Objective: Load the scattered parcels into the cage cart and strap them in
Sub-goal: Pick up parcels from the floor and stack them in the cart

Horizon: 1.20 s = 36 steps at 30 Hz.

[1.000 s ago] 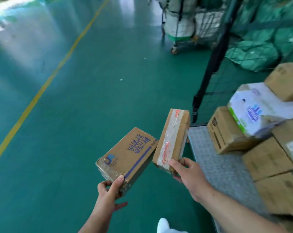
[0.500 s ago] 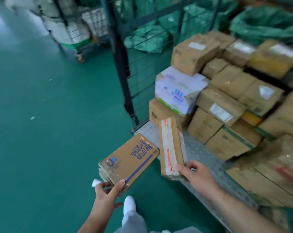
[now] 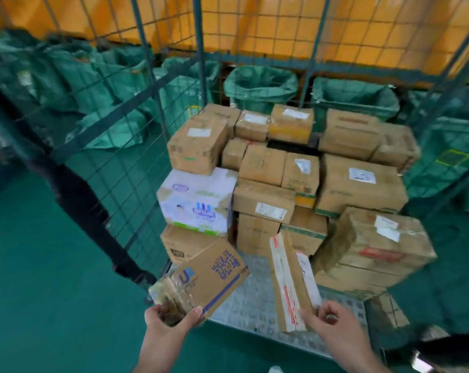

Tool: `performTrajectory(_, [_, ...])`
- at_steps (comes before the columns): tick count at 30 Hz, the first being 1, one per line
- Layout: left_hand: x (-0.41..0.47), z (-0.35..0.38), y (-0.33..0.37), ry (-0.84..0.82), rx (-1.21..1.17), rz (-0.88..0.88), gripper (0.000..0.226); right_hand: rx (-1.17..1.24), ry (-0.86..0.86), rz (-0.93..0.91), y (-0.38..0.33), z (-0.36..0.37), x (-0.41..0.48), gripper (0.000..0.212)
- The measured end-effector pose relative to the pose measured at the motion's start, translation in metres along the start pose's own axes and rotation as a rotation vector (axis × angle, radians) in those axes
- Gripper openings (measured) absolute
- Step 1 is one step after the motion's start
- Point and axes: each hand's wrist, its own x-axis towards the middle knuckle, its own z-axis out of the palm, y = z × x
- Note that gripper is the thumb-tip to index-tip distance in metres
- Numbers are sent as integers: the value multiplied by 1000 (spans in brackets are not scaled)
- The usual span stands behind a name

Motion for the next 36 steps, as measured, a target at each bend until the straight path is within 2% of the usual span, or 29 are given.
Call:
performTrajectory(2, [17, 15, 12, 22, 17, -11, 104, 15, 19, 61, 1, -3, 16, 52])
performTrajectory(7, [63, 54, 51, 94, 32, -8, 134, -4, 49, 94, -8, -14, 69, 59])
performTrajectory(13, [120, 112, 112, 256, 54, -10, 103, -18, -33, 28, -51, -26, 173, 53])
performTrajectory(16, [135, 142, 135, 358, 82, 45, 107, -23, -51, -58, -74, -40, 220, 52])
performTrajectory(18, [144, 163, 146, 402, 78, 95, 103, -19, -62, -110, -87, -51, 249, 52])
performTrajectory(24, [170, 204, 183, 386, 35, 102, 87, -150, 31, -267, -121, -83, 318, 45])
performTrajectory(28, [201, 212, 194, 291, 1, 64, 99, -256, 78, -405, -150, -99, 353, 35])
performTrajectory(30, [219, 216, 205, 251, -39, 24, 91, -299, 92, -470, -160, -104, 372, 35])
performTrajectory(33, [240, 228, 221, 169, -63, -17, 93, -408, 142, -557, -176, -112, 398, 35])
performTrajectory(36, [258, 231, 235, 123, -57, -7, 81, -486, 173, -607, -194, -115, 420, 37])
